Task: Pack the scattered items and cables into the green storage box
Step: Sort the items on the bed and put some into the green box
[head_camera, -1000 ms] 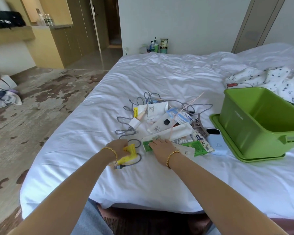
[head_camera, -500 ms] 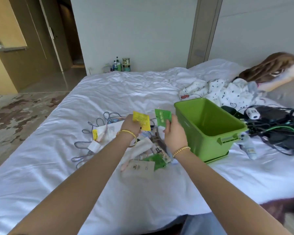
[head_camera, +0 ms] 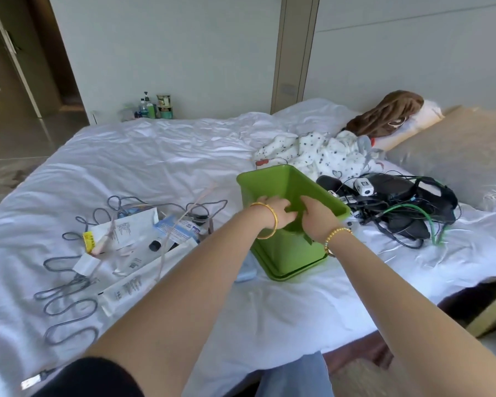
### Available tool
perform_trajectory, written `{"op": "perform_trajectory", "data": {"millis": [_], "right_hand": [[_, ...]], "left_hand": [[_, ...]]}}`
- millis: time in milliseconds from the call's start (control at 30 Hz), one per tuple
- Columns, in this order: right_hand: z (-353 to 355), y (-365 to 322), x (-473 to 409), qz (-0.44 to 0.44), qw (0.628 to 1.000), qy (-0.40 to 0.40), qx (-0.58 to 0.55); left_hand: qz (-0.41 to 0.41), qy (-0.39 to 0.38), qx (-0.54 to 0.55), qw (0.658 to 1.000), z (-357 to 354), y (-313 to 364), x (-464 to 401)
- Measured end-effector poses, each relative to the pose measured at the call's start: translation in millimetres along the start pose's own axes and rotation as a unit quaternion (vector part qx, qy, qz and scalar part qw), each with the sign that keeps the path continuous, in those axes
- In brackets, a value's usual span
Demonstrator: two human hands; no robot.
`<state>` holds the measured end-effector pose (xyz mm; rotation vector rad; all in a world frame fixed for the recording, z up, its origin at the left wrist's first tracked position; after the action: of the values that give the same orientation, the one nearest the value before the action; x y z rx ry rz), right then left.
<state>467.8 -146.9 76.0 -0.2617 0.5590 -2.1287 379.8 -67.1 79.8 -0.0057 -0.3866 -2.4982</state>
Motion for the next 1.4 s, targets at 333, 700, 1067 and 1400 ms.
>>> {"op": "perform_trajectory", "data": {"millis": [333,700,1067,1400], "right_hand": [[-64,-55,44,0.184,0.970,0.143,-0.063],[-197,-81,72,0.219,0.965,-0.134,0.049],[-219,-68,78,0.230,0.937,-0.113,0.239],[-201,-70,73,0.127,0.982,-0.121,0.075]], "left_hand": [[0.049,0.176,0.087,0.979,-15,-100,88],[0.118,-0.036,0.028,0.992,-97,-180,189],[0.070,-0.079,-0.163,0.981,-127,-173,193],[0.190,0.173,0.153,0.954,-95,-184,201]]}}
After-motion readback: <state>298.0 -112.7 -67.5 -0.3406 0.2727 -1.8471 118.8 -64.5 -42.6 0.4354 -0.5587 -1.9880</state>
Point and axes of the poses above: each hand's wrist, its own x-axis away from the middle knuckle, its own z-axis out of the back of the hand, y = z × x, the point moved 2 cm from there along -x, towards the middle knuckle, and after that the axes turned 9 degrees about -z, right-handed, at the moved point
